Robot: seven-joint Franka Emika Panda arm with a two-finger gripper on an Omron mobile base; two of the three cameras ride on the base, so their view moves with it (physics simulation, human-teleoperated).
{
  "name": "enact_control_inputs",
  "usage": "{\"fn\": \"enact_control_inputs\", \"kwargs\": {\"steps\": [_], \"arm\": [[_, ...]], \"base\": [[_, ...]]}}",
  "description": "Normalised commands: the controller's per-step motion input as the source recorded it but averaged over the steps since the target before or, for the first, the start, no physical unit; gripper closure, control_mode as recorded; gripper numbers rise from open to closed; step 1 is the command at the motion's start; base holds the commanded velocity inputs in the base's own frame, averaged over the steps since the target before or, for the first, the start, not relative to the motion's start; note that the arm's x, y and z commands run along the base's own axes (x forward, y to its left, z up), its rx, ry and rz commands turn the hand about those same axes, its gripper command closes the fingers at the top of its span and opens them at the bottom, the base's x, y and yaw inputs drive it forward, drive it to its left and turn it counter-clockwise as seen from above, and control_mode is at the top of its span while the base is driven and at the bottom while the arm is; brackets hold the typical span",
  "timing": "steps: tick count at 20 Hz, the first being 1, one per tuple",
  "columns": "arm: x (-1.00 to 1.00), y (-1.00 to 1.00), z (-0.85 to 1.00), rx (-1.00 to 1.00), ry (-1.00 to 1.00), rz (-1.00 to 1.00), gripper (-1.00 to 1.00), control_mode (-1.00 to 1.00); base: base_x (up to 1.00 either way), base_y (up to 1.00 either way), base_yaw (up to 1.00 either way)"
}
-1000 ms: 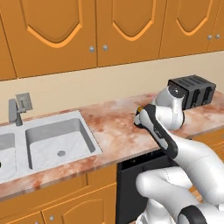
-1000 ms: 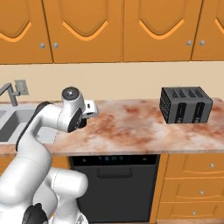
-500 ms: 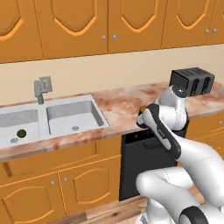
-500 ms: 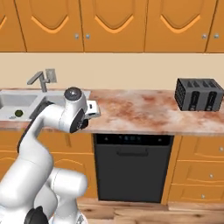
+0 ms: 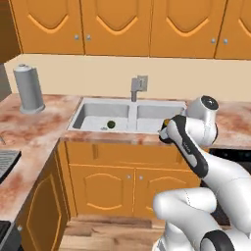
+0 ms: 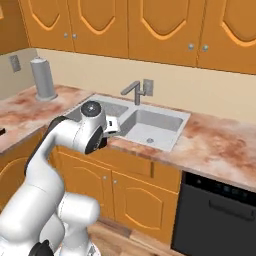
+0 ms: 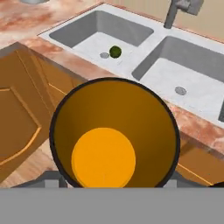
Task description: Clear the mugs and bowl far away from the sink.
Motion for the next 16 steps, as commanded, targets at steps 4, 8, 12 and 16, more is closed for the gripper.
{"fn": "enact_control_inputs", "kwargs": {"steps": [4, 8, 12, 16], "arm": [[0.00, 0.00, 0.00, 0.00, 0.00, 0.00, 1.00, 1.00], [0.00, 0.00, 0.00, 0.00, 0.00, 0.00, 1.00, 1.00], [0.00, 0.00, 0.00, 0.00, 0.00, 0.00, 1.00, 1.00], [0.00, 0.00, 0.00, 0.00, 0.00, 0.00, 1.00, 1.00]], "base": [[-0.21, 0.51, 0.79], [-0.44, 0.24, 0.83], [-0.66, 0.02, 0.84], [-0.62, 0.00, 0.81]]}}
